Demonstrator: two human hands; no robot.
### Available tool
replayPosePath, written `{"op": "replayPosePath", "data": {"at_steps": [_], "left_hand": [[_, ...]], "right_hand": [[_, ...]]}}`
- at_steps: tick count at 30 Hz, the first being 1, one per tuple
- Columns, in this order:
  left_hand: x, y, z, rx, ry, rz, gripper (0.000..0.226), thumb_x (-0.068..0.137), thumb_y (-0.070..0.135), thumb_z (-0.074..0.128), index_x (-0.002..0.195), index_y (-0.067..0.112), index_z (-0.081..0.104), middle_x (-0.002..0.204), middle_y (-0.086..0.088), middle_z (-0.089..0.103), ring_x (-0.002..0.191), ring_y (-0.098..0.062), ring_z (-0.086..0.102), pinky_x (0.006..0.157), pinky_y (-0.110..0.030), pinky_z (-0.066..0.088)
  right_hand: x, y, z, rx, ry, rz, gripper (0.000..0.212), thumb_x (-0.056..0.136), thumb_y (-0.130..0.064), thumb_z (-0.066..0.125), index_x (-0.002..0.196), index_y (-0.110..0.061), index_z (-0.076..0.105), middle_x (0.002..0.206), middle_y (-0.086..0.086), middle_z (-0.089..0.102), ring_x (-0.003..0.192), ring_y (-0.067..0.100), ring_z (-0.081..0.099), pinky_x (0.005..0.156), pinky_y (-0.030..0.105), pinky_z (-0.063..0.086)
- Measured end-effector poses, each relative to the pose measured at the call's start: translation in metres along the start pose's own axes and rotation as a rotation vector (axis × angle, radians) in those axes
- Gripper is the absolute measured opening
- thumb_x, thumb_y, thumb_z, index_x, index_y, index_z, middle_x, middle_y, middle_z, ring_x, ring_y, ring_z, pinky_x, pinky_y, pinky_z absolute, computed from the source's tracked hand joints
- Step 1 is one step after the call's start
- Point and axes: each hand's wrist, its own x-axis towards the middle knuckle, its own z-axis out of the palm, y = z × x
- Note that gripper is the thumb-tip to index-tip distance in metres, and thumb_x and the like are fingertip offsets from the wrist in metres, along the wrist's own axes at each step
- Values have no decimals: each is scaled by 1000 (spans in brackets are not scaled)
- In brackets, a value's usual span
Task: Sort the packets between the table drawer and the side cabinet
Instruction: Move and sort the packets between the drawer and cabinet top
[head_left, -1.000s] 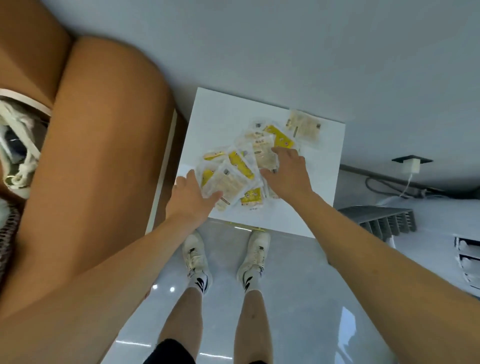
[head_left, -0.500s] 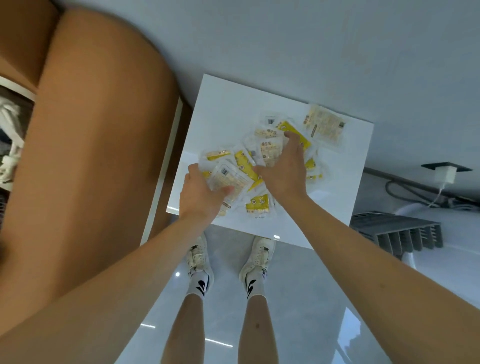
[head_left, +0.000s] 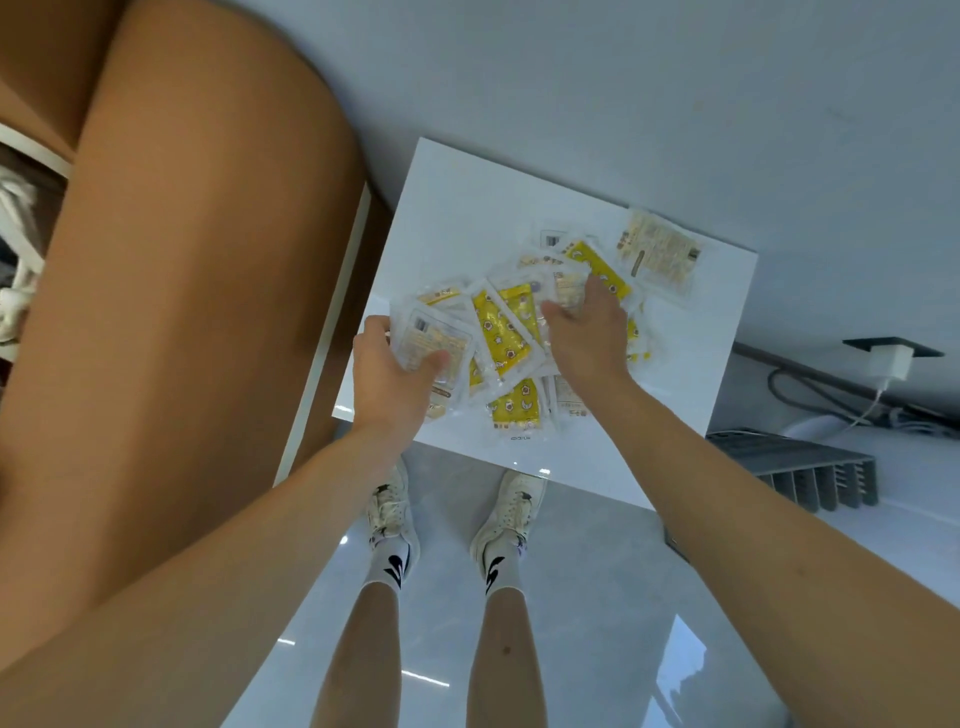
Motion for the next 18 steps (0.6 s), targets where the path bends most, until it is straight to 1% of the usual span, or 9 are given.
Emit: {"op": "replayPosePath", "data": {"at_steps": [2, 3, 4, 6, 9, 11, 13, 15, 18], "left_hand": [[2, -1, -3, -18, 4, -28, 48, 81, 29, 84, 113, 28, 48, 120, -5, 62, 98, -18, 68, 80, -40, 63], [3, -2, -5, -28, 11, -41, 49, 80, 32, 85, 112, 29, 49, 120, -5, 62, 98, -19, 68, 80, -42, 63], [4, -2, -6, -35, 18, -57, 50, 78, 35, 86, 113, 29, 50, 120, -5, 62, 98, -19, 69, 80, -42, 63], [4, -3, -8, -58, 24, -88, 49, 80, 34, 85, 114, 27, 51, 114, -1, 64, 96, -17, 69, 77, -38, 62], [0, -3, -8, -122, -20, -125, 44, 84, 29, 82, 114, 24, 50, 105, 4, 69, 91, -13, 70, 70, -33, 61], [-1, -4, -9, -133, -55, -128, 43, 84, 29, 82, 114, 23, 51, 105, 3, 71, 92, -16, 72, 73, -37, 62], [-1, -4, -10, -148, -82, -137, 43, 84, 27, 82, 114, 22, 51, 104, 2, 71, 91, -16, 72, 73, -38, 62], [-2, -3, -12, -170, -120, -146, 43, 84, 25, 82, 114, 21, 52, 103, 2, 72, 89, -15, 72, 69, -34, 61], [-5, -2, -14, -213, -140, -148, 39, 87, 24, 80, 114, 21, 53, 104, 3, 71, 87, -10, 71, 60, -23, 57]], "right_hand": [[0, 2, -12, 21, 66, 14, 47, 104, -23, 54, 146, -7, 41, 123, 3, 51, 123, 21, 49, 87, 23, 30], [1, 3, -17, 27, 77, 22, 47, 105, -22, 52, 148, -8, 39, 124, 6, 52, 124, 24, 49, 87, 25, 31], [2, 3, -19, 35, 81, 26, 51, 105, -22, 51, 152, -8, 34, 132, 9, 52, 128, 27, 49, 89, 26, 32], [2, 4, -20, 53, 64, 57, 62, 104, -24, 52, 158, -12, 25, 148, 12, 47, 133, 28, 47, 102, 33, 37], [0, 4, -14, 87, 8, 44, 83, 89, -38, 71, 157, -19, 27, 154, 6, 45, 138, 26, 45, 113, 44, 40], [-1, 6, -10, 54, -28, 14, 96, 81, -35, 84, 157, -20, 26, 156, 4, 42, 143, 24, 40, 113, 38, 38], [0, 10, -6, 22, -37, -17, 98, 80, -26, 87, 157, -19, 26, 155, 5, 42, 142, 23, 40, 101, 27, 36], [-1, 11, -4, 20, -21, -22, 95, 82, -21, 85, 157, -18, 27, 153, 4, 44, 138, 18, 41, 94, 23, 33], [-2, 16, -8, 68, 26, -17, 88, 83, -18, 84, 154, -18, 33, 139, -9, 46, 127, 5, 39, 96, 22, 34]]}}
